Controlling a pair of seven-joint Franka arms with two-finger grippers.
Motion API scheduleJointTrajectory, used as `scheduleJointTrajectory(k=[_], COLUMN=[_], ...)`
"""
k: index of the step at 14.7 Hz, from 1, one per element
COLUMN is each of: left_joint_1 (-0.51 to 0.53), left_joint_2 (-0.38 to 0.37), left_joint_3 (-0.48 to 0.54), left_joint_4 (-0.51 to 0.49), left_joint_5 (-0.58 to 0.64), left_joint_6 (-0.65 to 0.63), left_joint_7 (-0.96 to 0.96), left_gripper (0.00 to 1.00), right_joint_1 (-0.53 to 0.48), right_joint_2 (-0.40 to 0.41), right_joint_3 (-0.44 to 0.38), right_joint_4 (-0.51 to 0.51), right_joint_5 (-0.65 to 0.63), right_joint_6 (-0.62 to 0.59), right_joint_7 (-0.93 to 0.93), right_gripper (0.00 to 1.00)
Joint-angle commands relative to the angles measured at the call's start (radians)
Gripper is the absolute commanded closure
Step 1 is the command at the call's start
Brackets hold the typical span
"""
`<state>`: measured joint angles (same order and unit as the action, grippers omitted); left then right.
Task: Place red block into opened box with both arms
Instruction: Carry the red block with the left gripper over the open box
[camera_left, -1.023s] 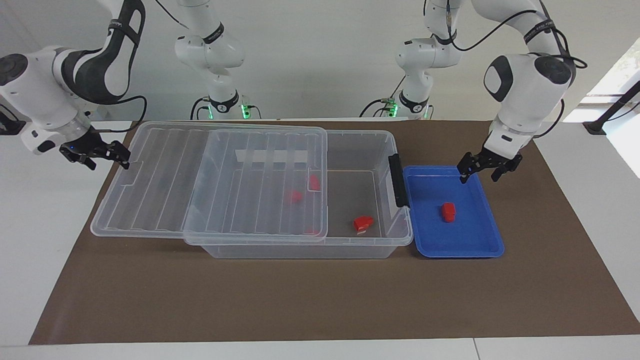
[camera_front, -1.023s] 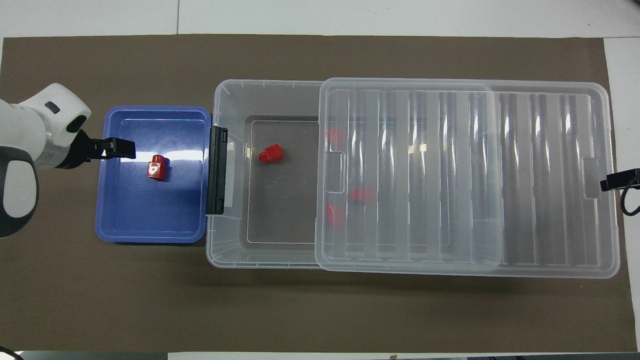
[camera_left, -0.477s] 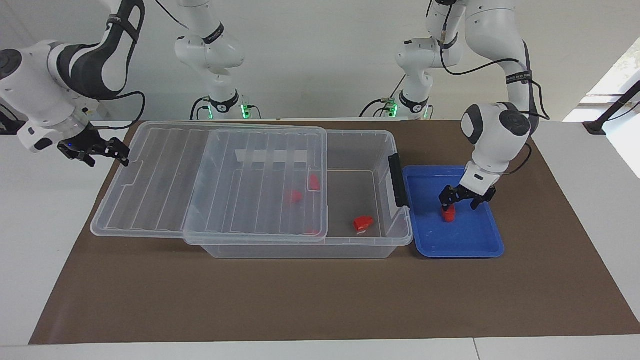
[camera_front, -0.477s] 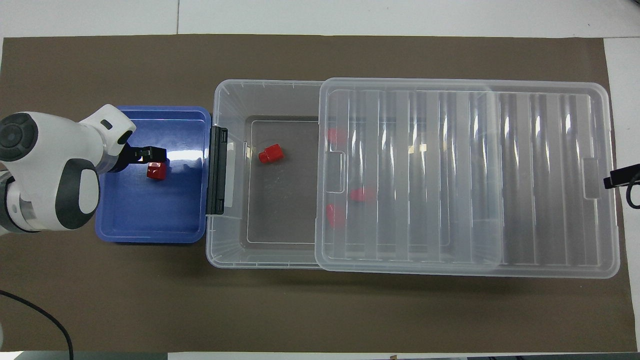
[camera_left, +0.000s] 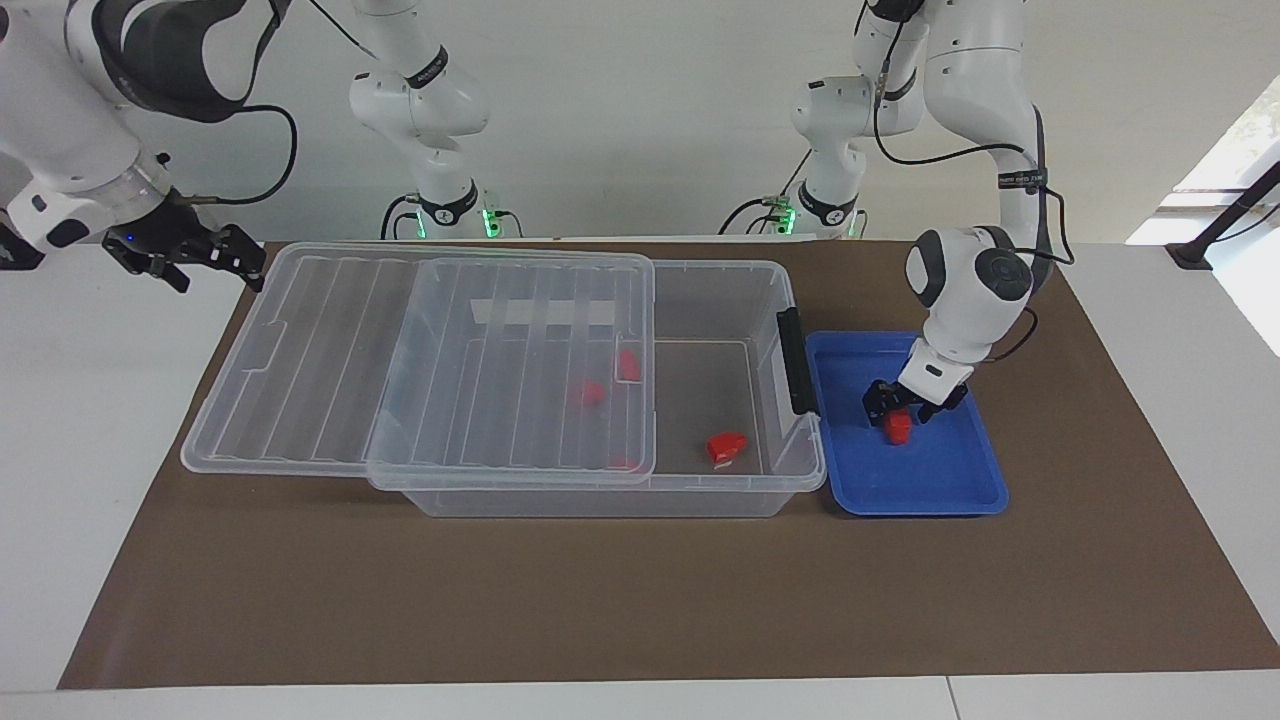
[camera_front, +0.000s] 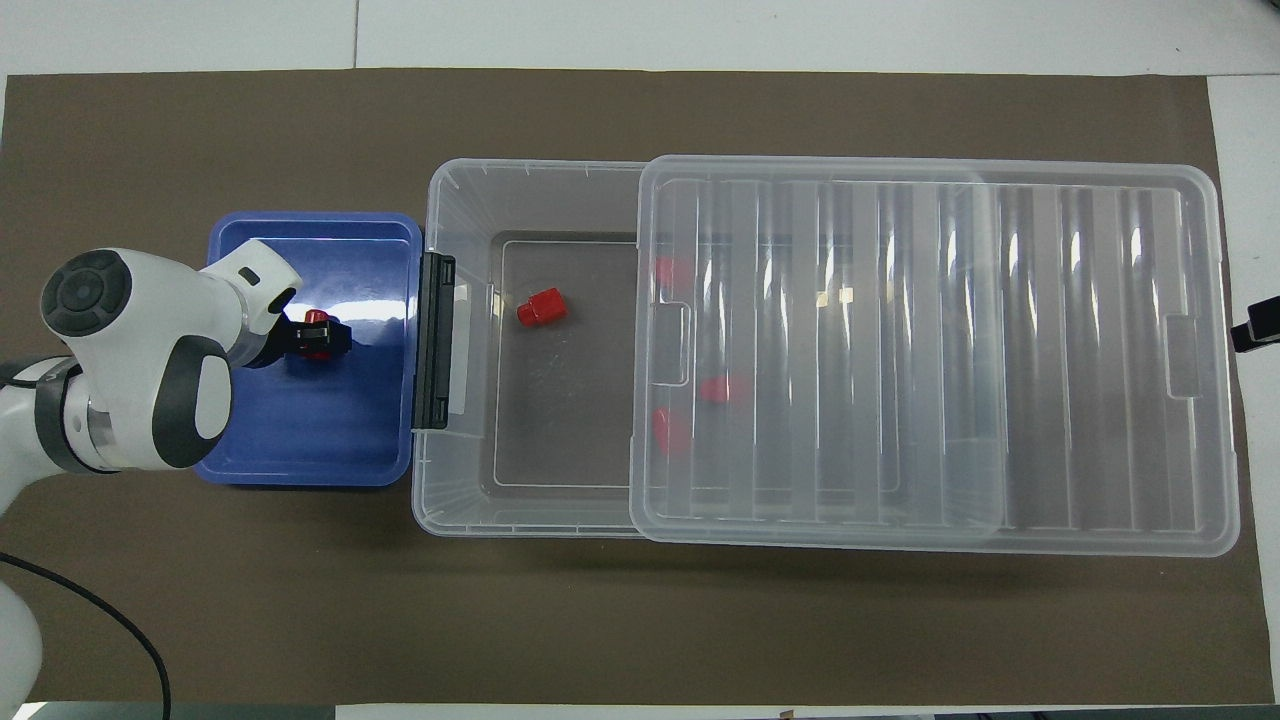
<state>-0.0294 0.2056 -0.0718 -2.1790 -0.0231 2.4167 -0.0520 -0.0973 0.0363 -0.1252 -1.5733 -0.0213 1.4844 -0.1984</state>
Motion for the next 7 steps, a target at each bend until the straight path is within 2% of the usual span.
scheduleJointTrajectory(k=[1, 3, 6, 7], left_joint_1=[-0.021, -0.024, -0.023, -0.021], left_joint_2=[-0.032, -0.035, -0.043, -0.052], left_joint_3=[0.009, 0.009, 0.009, 0.009], left_joint_4=[-0.035, -0.035, -0.027, -0.024], left_joint_5=[0.005, 0.005, 0.005, 0.005], left_joint_6=[0.019, 0.013, 0.012, 0.012], left_joint_7=[0.0, -0.015, -0.028, -0.028], left_gripper=[0.61, 1.0, 1.0, 1.0], right_joint_1=[0.014, 0.028, 0.027, 0.025], right_joint_2=[0.001, -0.025, -0.024, -0.023], right_joint_3=[0.019, 0.015, 0.035, 0.074], right_joint_4=[0.023, 0.001, -0.005, 0.001], right_joint_5=[0.004, 0.003, 0.001, 0.001], right_joint_6=[-0.024, -0.03, -0.05, -0.05], right_joint_7=[0.025, 0.025, 0.107, 0.176], right_gripper=[0.0, 0.0, 0.0, 0.0])
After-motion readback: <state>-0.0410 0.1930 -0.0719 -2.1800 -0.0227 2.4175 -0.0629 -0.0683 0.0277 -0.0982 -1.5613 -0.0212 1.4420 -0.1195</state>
